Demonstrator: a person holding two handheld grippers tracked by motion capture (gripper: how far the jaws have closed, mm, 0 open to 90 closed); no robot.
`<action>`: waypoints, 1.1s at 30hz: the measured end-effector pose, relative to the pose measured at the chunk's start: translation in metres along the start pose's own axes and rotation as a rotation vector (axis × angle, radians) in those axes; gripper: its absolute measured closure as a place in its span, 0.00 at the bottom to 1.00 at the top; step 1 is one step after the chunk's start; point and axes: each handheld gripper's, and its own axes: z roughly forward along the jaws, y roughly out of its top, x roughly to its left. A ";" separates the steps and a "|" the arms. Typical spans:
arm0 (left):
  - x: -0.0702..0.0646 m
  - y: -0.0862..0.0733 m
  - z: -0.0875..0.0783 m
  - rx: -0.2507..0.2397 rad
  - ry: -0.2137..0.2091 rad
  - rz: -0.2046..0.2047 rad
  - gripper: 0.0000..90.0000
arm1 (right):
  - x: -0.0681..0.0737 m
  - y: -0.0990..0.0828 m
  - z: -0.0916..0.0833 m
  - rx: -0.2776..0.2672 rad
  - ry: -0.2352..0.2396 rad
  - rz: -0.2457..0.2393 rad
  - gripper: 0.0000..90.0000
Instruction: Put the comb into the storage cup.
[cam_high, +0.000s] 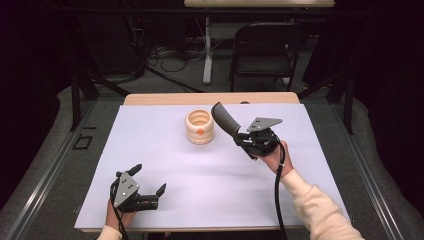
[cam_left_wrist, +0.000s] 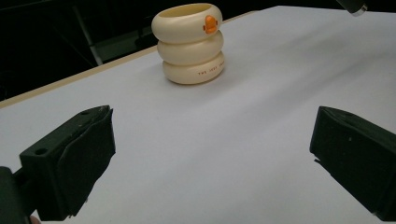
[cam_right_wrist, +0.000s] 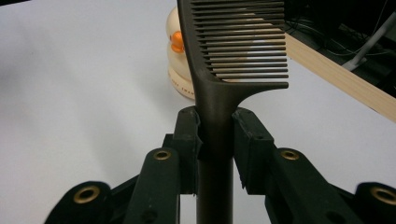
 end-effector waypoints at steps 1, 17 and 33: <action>0.000 0.000 0.000 0.001 0.001 0.004 0.00 | 0.000 0.001 0.000 -0.005 -0.001 0.000 0.81; 0.000 0.000 0.000 0.000 0.000 -0.001 0.00 | 0.000 0.015 0.008 -0.040 0.001 -0.001 0.81; 0.000 0.000 0.000 0.002 0.000 0.001 0.00 | 0.002 0.026 0.014 -0.071 0.005 -0.001 0.81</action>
